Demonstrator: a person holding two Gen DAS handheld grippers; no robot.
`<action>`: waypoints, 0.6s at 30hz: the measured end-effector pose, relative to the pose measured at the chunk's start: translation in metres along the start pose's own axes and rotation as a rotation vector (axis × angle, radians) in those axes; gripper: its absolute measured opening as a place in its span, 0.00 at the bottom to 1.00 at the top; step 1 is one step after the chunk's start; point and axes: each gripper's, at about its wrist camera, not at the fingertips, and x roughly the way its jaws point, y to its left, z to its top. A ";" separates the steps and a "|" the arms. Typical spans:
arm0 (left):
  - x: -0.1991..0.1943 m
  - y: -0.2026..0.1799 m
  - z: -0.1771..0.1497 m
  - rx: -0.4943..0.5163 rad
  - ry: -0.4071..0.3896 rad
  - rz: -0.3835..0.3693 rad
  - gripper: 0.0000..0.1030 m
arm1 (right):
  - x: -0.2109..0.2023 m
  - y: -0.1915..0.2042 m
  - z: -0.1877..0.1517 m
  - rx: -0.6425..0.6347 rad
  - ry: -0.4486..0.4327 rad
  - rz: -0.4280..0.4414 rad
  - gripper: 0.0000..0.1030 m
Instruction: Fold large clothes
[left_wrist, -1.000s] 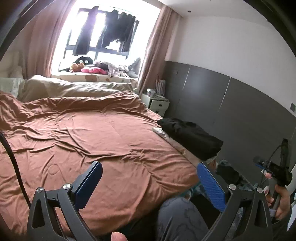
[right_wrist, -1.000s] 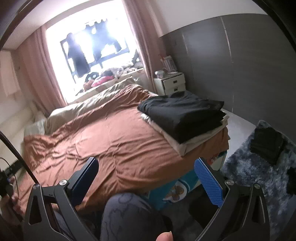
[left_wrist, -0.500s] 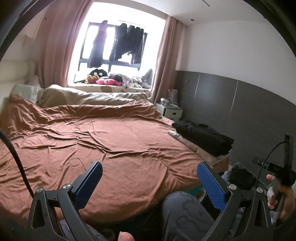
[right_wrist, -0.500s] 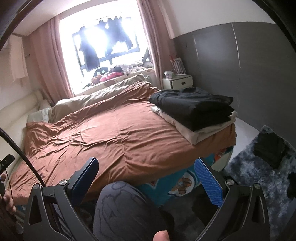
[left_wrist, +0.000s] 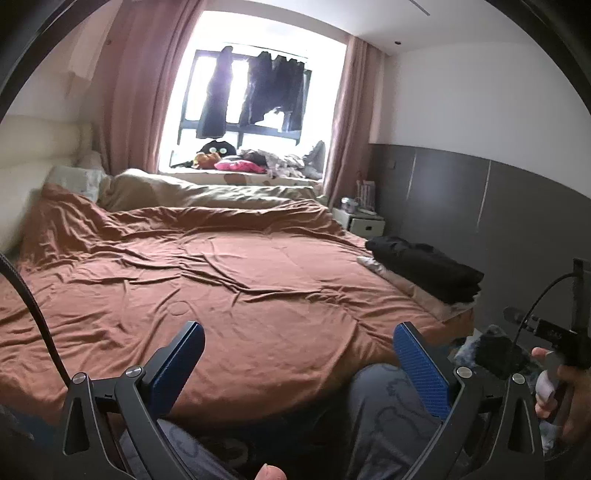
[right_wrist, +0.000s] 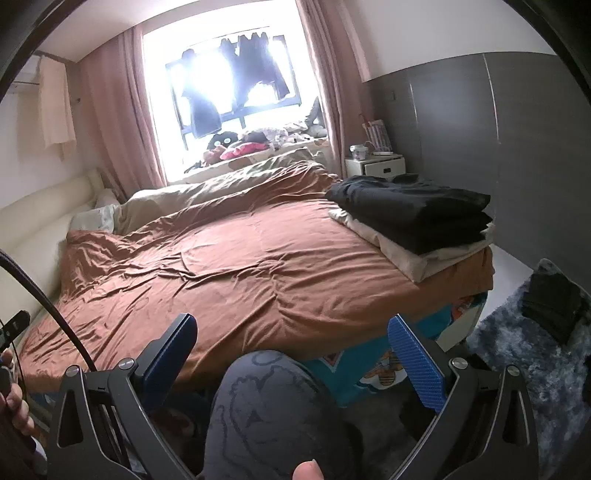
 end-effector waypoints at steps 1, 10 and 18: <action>-0.001 0.001 0.000 -0.004 0.001 0.000 1.00 | -0.001 0.003 -0.002 -0.002 -0.001 -0.002 1.00; -0.009 -0.003 0.000 0.015 -0.017 0.004 1.00 | -0.006 0.013 -0.008 -0.020 -0.016 0.002 1.00; -0.013 -0.005 0.000 0.015 -0.027 0.003 1.00 | -0.008 0.015 -0.011 -0.017 -0.022 0.002 1.00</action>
